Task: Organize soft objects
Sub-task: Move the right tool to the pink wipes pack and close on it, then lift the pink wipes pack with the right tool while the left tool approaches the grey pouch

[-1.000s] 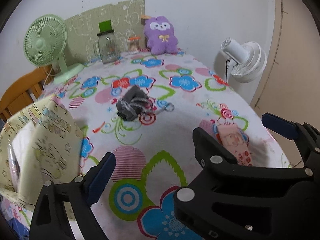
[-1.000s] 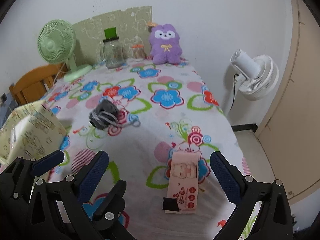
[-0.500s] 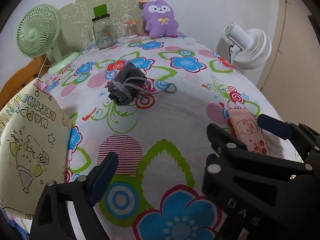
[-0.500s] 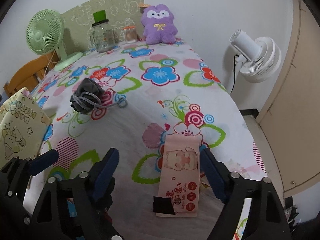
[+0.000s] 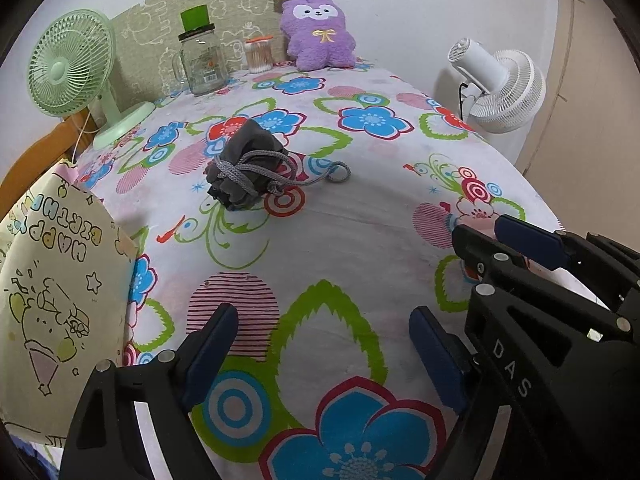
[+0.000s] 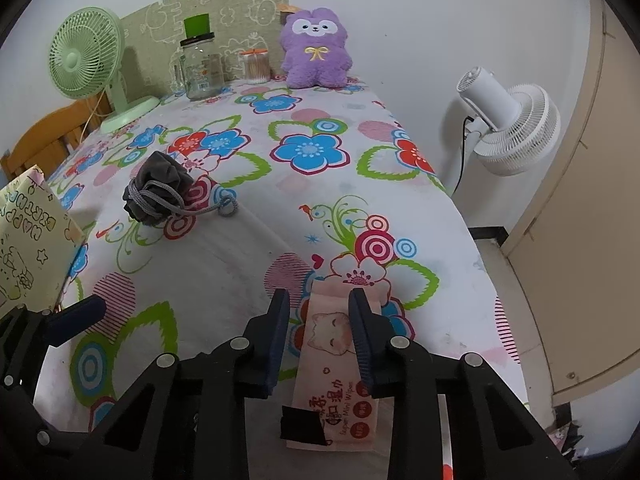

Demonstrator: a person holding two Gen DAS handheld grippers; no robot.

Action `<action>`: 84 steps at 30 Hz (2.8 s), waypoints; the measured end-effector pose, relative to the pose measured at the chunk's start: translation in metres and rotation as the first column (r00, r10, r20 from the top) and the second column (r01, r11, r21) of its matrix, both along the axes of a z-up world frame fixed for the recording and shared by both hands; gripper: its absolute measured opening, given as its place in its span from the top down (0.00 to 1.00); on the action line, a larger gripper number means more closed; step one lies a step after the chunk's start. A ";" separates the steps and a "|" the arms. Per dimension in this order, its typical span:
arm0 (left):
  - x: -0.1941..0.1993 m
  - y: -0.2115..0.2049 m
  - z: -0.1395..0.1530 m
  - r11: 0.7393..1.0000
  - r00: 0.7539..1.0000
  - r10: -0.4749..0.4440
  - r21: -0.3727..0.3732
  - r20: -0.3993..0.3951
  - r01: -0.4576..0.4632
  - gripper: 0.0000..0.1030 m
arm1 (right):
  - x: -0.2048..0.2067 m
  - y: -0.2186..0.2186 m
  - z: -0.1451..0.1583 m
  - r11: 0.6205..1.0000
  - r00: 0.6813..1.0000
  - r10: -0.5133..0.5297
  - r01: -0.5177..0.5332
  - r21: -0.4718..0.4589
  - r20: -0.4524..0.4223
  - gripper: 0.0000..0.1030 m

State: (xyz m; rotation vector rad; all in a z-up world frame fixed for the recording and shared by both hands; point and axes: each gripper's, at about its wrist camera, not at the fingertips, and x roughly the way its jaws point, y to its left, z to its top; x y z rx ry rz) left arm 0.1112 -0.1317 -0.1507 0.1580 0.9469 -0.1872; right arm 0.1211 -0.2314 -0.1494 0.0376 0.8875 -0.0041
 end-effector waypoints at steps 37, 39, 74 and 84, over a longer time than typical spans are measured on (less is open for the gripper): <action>-0.006 0.000 0.006 1.000 1.000 -0.012 0.004 0.009 0.011 0.15 | 0.001 0.006 0.002 1.000 0.999 0.022 -0.022 0.014 -0.023 0.97; -0.006 0.000 0.006 1.000 1.000 -0.015 -0.002 0.008 0.015 0.15 | 0.000 0.006 0.004 1.000 0.999 0.019 -0.019 0.006 -0.030 0.96; -0.004 -0.003 0.006 0.999 0.999 -0.038 0.030 0.005 0.038 0.14 | -0.005 -0.003 -0.002 0.999 0.997 -0.032 0.034 0.027 -0.067 0.60; 0.014 0.000 0.023 1.000 0.999 -0.003 0.029 0.044 0.002 0.14 | 0.014 0.000 0.018 1.000 1.000 -0.006 0.006 0.020 -0.018 0.60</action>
